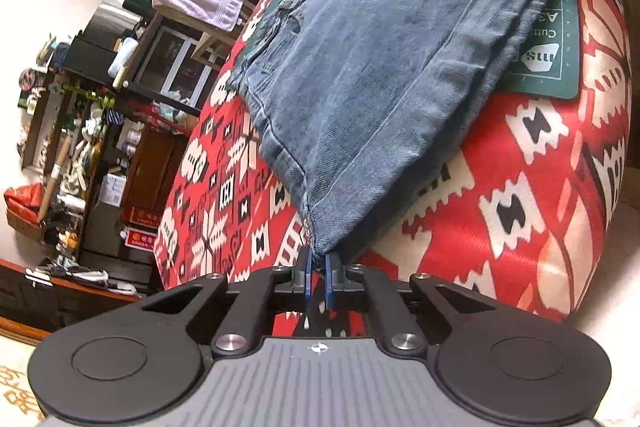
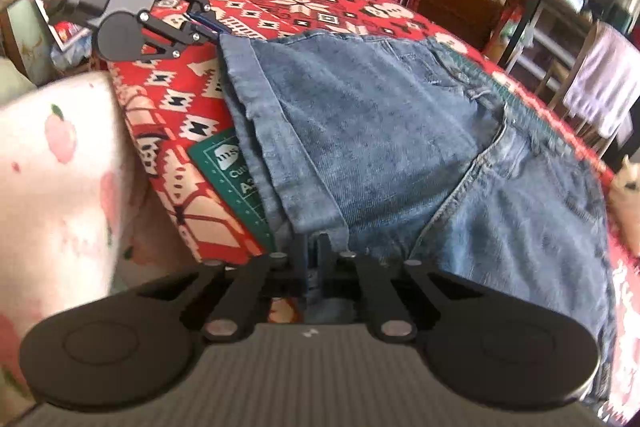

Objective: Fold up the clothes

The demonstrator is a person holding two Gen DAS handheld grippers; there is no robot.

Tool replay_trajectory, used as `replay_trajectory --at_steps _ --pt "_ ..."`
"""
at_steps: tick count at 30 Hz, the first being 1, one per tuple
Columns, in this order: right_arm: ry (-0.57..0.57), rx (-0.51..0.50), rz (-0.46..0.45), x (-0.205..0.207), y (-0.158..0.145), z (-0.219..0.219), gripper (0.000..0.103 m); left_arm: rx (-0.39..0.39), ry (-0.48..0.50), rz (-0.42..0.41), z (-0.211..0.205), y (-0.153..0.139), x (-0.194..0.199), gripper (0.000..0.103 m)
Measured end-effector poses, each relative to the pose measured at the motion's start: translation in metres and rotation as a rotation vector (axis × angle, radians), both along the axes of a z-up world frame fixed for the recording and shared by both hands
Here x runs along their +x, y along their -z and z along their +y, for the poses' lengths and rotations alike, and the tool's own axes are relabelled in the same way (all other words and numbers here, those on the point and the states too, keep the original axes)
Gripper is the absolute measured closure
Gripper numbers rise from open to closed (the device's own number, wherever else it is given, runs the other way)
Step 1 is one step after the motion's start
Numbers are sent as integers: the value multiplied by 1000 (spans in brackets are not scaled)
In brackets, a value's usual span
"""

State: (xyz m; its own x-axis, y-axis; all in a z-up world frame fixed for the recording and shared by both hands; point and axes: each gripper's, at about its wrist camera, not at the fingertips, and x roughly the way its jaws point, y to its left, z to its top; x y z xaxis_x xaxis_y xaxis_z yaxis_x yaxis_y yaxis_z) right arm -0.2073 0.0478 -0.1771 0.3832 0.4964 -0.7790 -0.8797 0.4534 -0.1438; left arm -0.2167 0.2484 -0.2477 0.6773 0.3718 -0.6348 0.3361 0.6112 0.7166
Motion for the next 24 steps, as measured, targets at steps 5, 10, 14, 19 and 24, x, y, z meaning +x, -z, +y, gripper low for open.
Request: replay_trajectory --at_steps 5,10,14,19,24 --pt "16 9 49 4 1 -5 100 -28 -16 -6 3 -3 2 96" --pt "22 28 75 5 -5 -10 100 -42 -18 -6 3 -4 -2 96" --pt "31 35 96 8 -2 -12 100 -63 -39 -13 7 -6 -2 96" --pt "28 54 139 10 -8 -15 101 -66 -63 -5 8 -4 3 97" --pt "27 47 159 13 -4 -12 100 -50 -74 6 7 -4 3 94"
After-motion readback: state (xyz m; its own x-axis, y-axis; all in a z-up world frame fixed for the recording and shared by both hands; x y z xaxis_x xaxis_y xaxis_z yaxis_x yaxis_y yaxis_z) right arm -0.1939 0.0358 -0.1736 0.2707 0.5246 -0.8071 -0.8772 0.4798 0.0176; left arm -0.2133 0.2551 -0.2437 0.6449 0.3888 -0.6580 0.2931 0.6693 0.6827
